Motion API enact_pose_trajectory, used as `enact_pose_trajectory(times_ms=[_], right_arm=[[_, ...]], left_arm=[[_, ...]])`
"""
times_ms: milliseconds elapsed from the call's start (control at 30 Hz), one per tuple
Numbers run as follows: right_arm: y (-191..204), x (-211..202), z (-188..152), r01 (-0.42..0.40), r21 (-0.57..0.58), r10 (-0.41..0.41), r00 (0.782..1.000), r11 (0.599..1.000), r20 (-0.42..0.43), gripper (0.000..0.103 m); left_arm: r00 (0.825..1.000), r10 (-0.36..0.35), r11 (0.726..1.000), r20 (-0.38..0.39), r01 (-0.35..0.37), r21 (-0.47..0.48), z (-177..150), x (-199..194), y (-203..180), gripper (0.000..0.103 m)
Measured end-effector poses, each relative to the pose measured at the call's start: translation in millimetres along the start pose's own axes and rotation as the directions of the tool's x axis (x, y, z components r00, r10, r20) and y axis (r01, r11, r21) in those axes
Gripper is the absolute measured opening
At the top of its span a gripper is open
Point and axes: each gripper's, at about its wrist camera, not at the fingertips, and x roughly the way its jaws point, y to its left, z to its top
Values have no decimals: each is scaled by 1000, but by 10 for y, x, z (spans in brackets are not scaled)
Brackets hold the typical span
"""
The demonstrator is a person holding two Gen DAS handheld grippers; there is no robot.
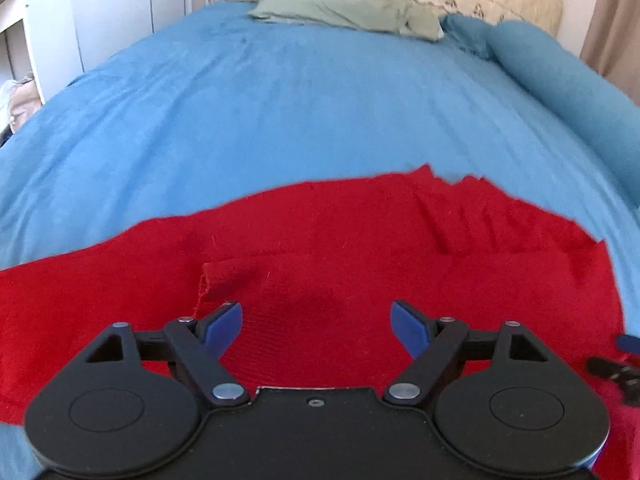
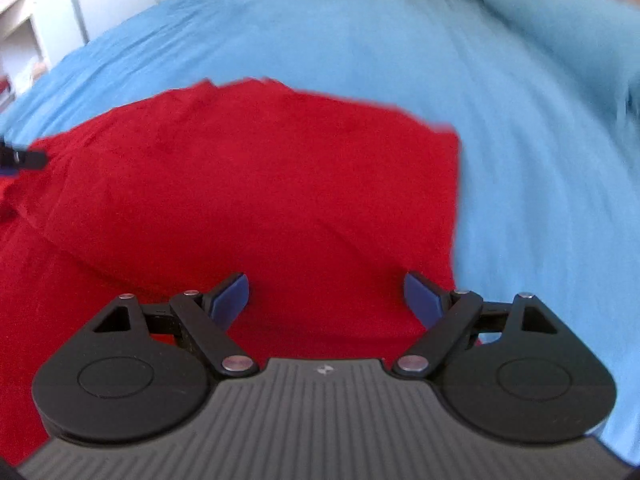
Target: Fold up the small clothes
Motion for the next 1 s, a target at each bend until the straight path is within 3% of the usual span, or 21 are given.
enact_pose_trajectory(times_ms=[200,367,667,833,1000], right_arm=[[-127,-56,-27,-29,10,29,1000,1000,-7,101],[-168,-33,-60,-38,39,38,999,998,6,101],[-158,-97,-104,-15,46,15,1000,999,5,101],[-78,-128,-18,2,-20,-2,999,1000,-37,102],[230,-515,176,-44,-101,46,999,994,15,102]], left_arm=[[1000,31,998,1,-31,47,41,163,14,90],[997,39,998,-68,-35,54,11,385,36,91],[996,54,996,-71,-48,80,1,317,40,92],[998,53,998,-25,-52,29,2,-31,166,92],[994,91,991,62,-84,-106,-24,-707,560,98]])
